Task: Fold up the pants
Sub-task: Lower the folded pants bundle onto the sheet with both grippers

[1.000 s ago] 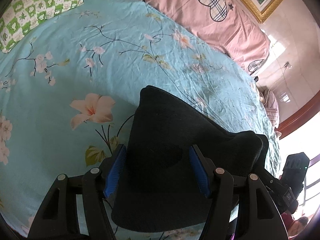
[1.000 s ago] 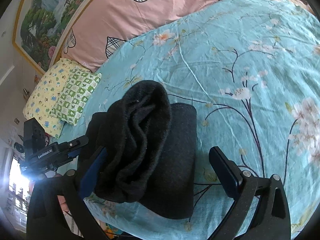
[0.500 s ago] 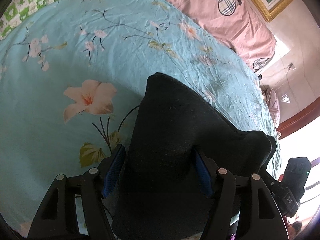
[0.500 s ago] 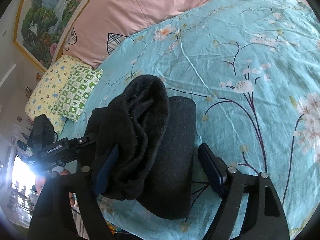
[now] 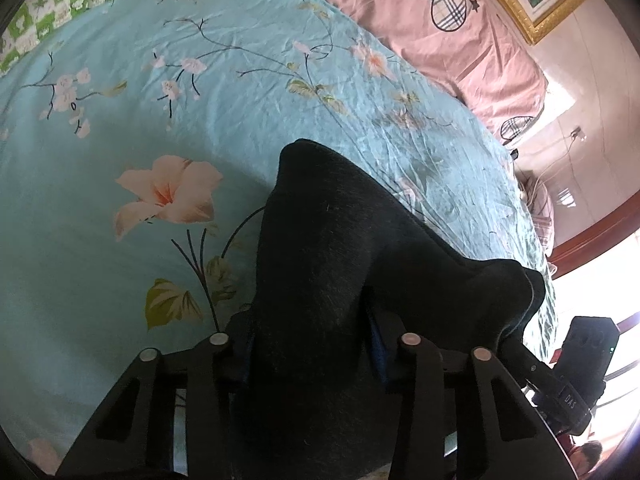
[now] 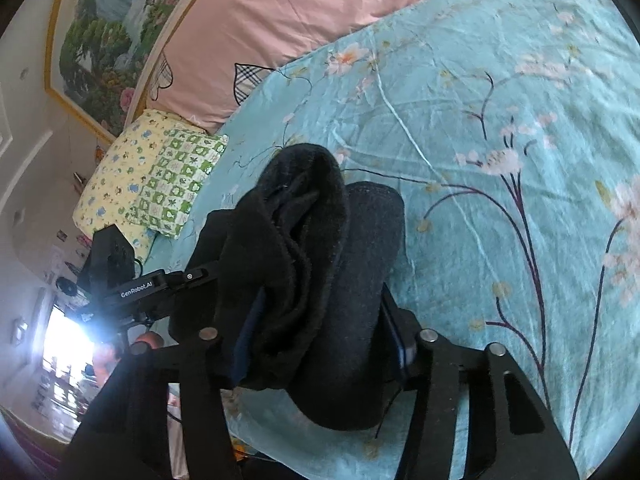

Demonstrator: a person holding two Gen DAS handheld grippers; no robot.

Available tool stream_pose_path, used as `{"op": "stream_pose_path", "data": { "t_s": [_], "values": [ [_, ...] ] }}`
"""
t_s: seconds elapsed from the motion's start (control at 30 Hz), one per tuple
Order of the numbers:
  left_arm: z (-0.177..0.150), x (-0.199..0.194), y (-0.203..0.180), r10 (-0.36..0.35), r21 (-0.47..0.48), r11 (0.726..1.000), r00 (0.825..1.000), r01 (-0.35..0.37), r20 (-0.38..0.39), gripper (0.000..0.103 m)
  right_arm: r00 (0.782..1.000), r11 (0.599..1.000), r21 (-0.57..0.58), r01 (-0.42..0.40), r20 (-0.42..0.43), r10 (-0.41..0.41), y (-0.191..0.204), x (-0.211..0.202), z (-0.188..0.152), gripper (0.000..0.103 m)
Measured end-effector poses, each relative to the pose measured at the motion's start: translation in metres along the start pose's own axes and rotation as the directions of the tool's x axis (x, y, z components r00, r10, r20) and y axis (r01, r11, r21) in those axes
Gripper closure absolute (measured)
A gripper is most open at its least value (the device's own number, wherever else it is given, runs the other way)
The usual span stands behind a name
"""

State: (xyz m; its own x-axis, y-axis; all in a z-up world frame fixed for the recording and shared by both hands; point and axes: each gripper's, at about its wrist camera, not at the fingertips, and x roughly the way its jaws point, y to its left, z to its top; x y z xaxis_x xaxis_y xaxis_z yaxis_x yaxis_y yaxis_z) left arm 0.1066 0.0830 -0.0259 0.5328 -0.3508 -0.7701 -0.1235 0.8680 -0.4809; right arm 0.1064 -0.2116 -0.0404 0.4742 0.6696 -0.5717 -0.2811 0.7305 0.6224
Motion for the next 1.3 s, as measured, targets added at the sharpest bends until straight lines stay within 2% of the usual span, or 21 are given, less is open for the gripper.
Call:
{"op": "stream_pose_path", "data": {
  "t_s": [0.2, 0.37, 0.6, 0.93, 1.3],
  "values": [
    [0.0, -0.016, -0.006, 0.008, -0.007, 1.0, 1.0, -0.008, 0.025, 0.067, 1.0, 0.997, -0.073, 0.013, 0.018, -0.012, 0.019, -0.005, 0.004, 0.053],
    [0.0, -0.032, -0.011, 0.032, 0.004, 0.999, 0.997, -0.032, 0.064, 0.068, 1.0, 0.995, -0.094, -0.012, 0.023, 0.014, 0.028, -0.006, 0.014, 0.054],
    [0.014, -0.057, -0.004, 0.078, -0.015, 0.997, 0.986, -0.077, 0.15, 0.069, 0.997, 0.989, -0.125, -0.076, 0.009, 0.078, 0.041, 0.01, 0.037, 0.056],
    [0.05, -0.071, 0.031, 0.149, -0.105, 0.986, 0.962, -0.127, 0.228, 0.069, 0.985, 0.967, -0.191, -0.17, -0.008, 0.171, 0.071, 0.066, 0.093, 0.056],
    [0.093, -0.075, 0.069, 0.235, -0.181, 0.965, 0.932, -0.19, 0.277, 0.069, 0.969, 0.94, -0.235, -0.245, -0.071, 0.235, 0.095, 0.137, 0.134, 0.056]
  ]
}}
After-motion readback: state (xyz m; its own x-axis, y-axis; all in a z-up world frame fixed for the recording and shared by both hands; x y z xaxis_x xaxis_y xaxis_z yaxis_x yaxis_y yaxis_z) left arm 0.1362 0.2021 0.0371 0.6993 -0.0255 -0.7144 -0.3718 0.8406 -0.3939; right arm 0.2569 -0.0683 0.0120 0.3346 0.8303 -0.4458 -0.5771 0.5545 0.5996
